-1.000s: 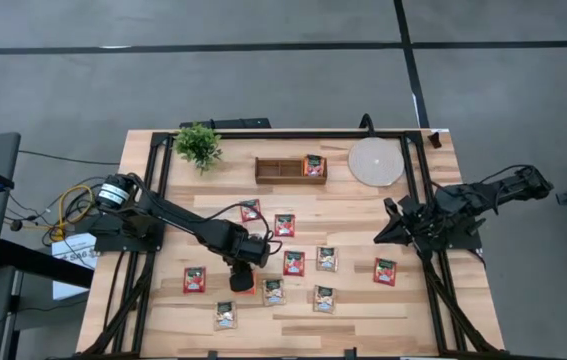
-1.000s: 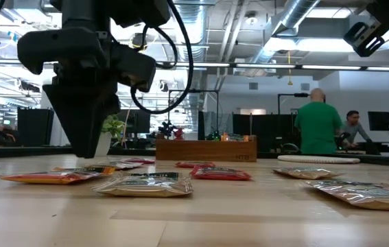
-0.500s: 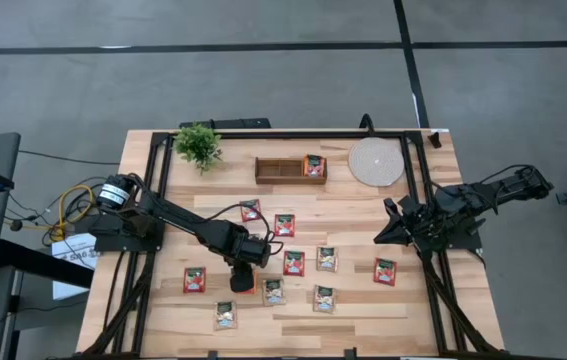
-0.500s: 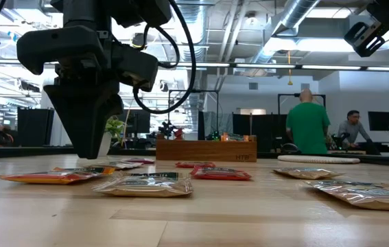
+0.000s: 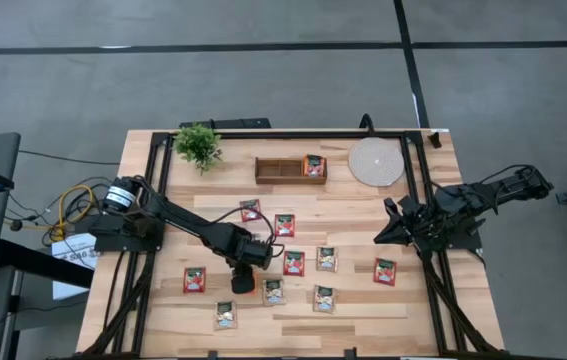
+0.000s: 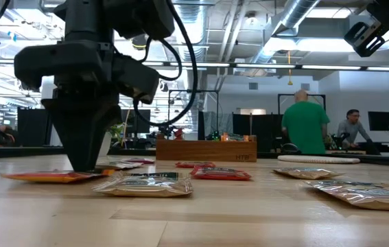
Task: Pick & Place Tea
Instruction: Put the orange tea bag into the right section of the wooden organizer
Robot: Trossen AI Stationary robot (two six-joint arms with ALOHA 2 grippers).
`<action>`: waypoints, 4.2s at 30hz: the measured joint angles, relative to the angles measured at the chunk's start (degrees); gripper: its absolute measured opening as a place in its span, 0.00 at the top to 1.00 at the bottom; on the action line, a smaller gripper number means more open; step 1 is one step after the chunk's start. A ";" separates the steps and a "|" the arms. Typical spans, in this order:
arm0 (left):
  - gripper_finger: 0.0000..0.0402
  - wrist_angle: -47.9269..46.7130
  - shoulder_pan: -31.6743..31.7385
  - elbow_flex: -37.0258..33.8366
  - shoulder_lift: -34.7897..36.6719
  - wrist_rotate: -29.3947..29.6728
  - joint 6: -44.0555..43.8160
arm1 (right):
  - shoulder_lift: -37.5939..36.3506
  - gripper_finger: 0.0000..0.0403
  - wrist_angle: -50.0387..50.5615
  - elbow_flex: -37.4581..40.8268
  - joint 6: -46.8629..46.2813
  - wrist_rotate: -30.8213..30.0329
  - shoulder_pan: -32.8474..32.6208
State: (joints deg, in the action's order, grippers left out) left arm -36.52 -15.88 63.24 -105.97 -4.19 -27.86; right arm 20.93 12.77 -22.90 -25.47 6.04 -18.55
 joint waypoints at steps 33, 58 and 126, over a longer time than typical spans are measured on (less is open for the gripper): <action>1.00 -17.53 -0.78 14.20 -0.63 -0.92 -3.65 | 0.00 1.00 0.00 0.00 -0.04 -0.49 -0.02; 1.00 -7.46 11.02 38.34 -0.76 17.69 22.89 | 19.80 0.80 -7.36 -5.98 6.77 -10.44 12.51; 1.00 -2.76 19.67 38.37 -0.76 13.11 34.68 | 48.74 1.00 3.41 -30.80 31.32 3.06 29.83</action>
State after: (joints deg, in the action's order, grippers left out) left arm -39.28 3.79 101.60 -106.73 8.91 6.82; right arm 69.67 16.19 -53.69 5.85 9.10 11.29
